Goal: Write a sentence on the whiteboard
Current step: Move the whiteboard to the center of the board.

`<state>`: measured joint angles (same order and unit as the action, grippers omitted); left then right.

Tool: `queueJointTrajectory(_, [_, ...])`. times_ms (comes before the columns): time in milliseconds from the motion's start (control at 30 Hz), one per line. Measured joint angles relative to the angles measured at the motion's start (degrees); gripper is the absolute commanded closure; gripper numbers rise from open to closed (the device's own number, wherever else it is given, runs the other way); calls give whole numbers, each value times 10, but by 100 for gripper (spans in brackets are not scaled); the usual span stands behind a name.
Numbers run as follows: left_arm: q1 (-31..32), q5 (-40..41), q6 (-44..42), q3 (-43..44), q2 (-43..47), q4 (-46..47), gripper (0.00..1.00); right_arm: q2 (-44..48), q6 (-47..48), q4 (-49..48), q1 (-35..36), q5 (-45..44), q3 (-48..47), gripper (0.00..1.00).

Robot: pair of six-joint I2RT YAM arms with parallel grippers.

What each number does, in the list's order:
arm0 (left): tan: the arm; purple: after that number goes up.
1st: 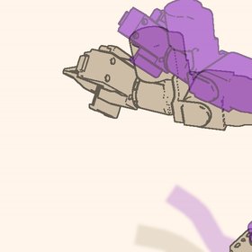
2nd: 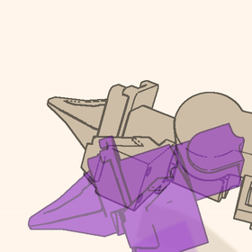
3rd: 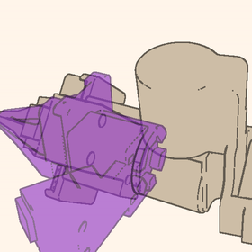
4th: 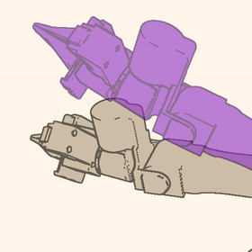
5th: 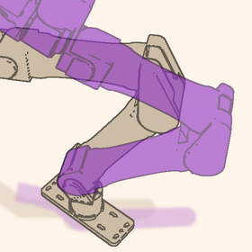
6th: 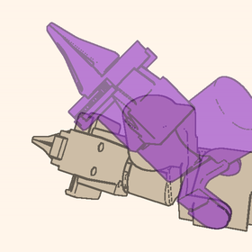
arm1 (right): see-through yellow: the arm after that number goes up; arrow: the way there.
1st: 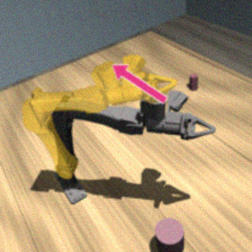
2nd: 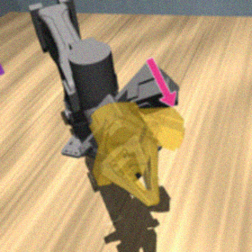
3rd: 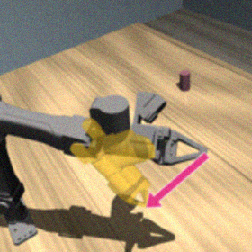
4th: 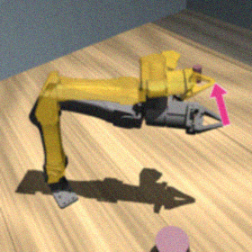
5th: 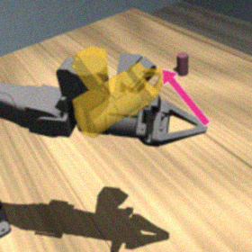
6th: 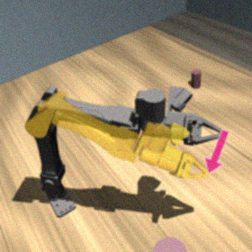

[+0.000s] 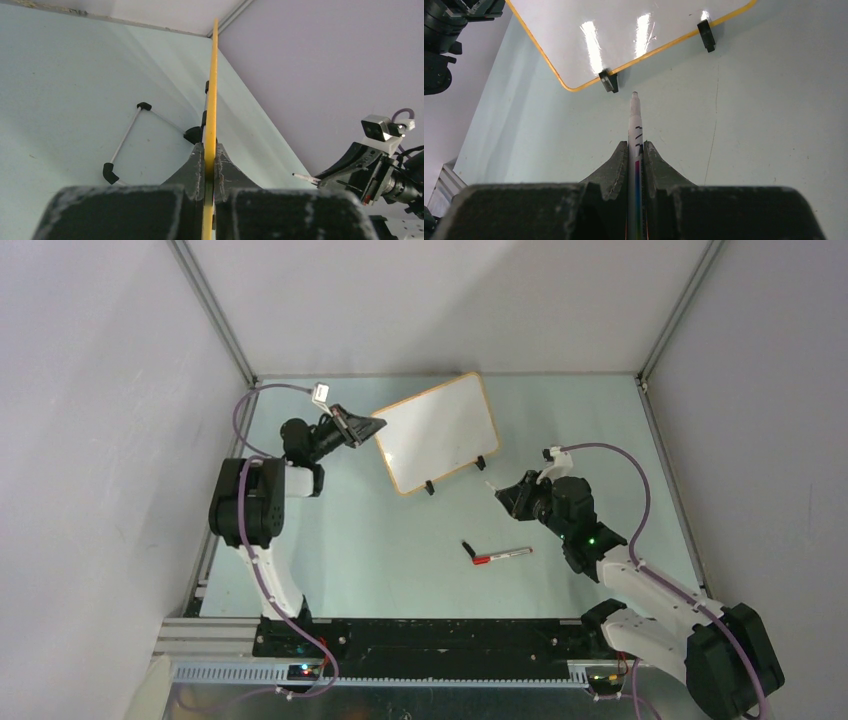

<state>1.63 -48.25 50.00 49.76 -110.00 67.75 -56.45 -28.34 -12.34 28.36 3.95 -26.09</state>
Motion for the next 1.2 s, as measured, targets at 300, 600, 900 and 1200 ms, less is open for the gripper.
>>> queueJointTrajectory(300, [9, -64, 40, 34, -40, 30, 100, 16, -1, 1, 0, -1, 0, 100])
queueJointTrajectory(600, [52, -151, 142, 75, -88, 106, 100, 23, -1, 4, 0, -4, 0, 100])
queueJointTrajectory(900, [82, -232, 212, 89, -102, 151, 100, 47, 0, 12, 0, -5, 0, 100])
queueJointTrajectory(1200, [83, -214, 180, 57, -100, 164, 100, 86, 0, 21, 1, -12, 0, 100])
